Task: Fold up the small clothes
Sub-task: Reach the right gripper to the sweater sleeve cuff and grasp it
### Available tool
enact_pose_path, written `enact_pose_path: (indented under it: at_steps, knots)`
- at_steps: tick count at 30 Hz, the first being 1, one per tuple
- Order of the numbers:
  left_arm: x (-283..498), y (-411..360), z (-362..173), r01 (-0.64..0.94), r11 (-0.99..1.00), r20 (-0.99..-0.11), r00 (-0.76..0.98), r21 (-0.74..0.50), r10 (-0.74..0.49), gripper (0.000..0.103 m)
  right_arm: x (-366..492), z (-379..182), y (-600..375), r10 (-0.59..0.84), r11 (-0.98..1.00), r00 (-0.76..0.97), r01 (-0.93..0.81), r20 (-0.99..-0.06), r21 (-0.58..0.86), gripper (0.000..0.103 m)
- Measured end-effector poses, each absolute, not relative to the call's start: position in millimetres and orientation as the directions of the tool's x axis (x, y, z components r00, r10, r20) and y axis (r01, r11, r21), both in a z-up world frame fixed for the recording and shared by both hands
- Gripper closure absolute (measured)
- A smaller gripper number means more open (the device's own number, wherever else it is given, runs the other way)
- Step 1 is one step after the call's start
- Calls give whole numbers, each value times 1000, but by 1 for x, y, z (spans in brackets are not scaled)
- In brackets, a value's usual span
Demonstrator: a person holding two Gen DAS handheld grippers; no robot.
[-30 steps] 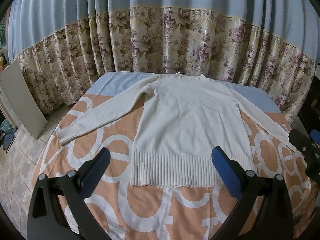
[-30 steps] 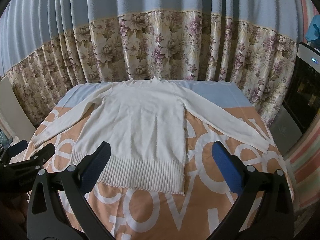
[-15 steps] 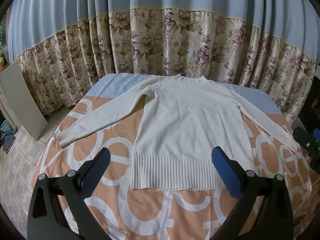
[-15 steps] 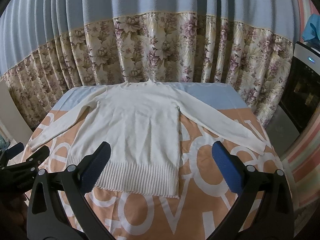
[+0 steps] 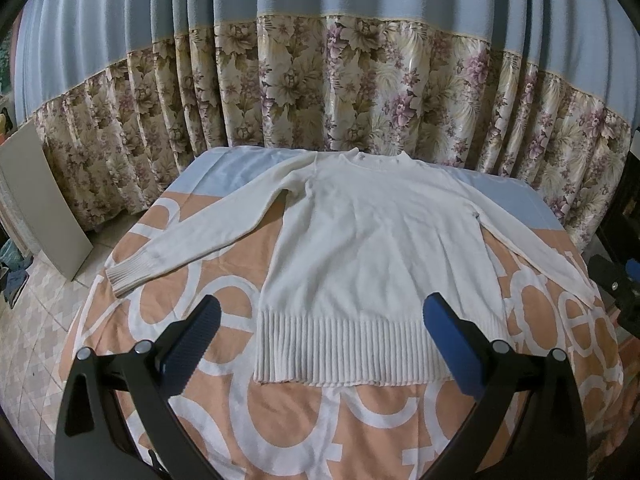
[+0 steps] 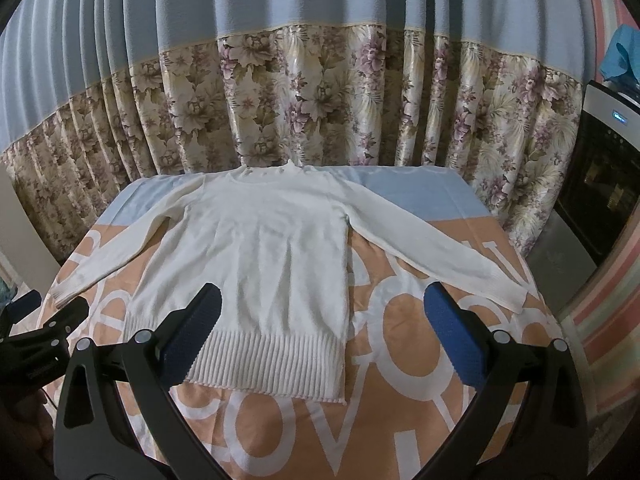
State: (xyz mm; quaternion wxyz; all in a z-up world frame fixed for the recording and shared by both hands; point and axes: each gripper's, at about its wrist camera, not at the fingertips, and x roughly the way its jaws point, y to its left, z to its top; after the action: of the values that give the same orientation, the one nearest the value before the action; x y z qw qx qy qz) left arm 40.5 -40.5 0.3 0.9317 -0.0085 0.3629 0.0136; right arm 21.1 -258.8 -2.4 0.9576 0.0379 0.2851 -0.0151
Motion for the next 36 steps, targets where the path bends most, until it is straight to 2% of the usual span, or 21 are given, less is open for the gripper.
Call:
enact_pose_path:
  at_steps: [1, 8, 14, 19, 22, 26, 28, 31, 36]
  knots:
    - [41, -41, -2, -31, 1000, -673, 740, -4, 20, 2, 21, -3, -264, -17, 997, 845, 56, -535, 57, 3]
    - [61, -63, -28, -11, 1000, -667, 745, 23, 23, 2, 42, -27, -309, -100, 991, 759, 131, -643, 0, 3]
    - [81, -88, -43, 22, 1000, -665, 747, 18, -4, 2, 59, -55, -366, -195, 978, 731, 198, -654, -71, 3]
    - [105, -106, -62, 28, 999, -653, 757, 41, 6, 2, 71, -86, -431, -296, 944, 673, 315, -678, -100, 13]
    - [121, -115, -75, 28, 999, -663, 749, 38, 4, 2, 75, -95, -466, -338, 926, 663, 362, -669, -109, 15]
    - [141, -129, -90, 32, 999, -683, 730, 24, -7, 2, 84, -118, -504, -334, 913, 633, 402, -698, -71, 16]
    - [148, -135, -94, 36, 999, -688, 726, 26, -9, 2, 90, -130, -518, -327, 907, 601, 416, -729, -63, 26]
    - [155, -144, -102, 46, 999, -696, 718, 27, -14, 2, 99, -146, -535, -305, 905, 574, 422, -760, -44, 31]
    - [166, -154, -115, 65, 997, -709, 705, 33, -23, 2, 109, -167, -556, -285, 893, 533, 449, -797, -19, 33]
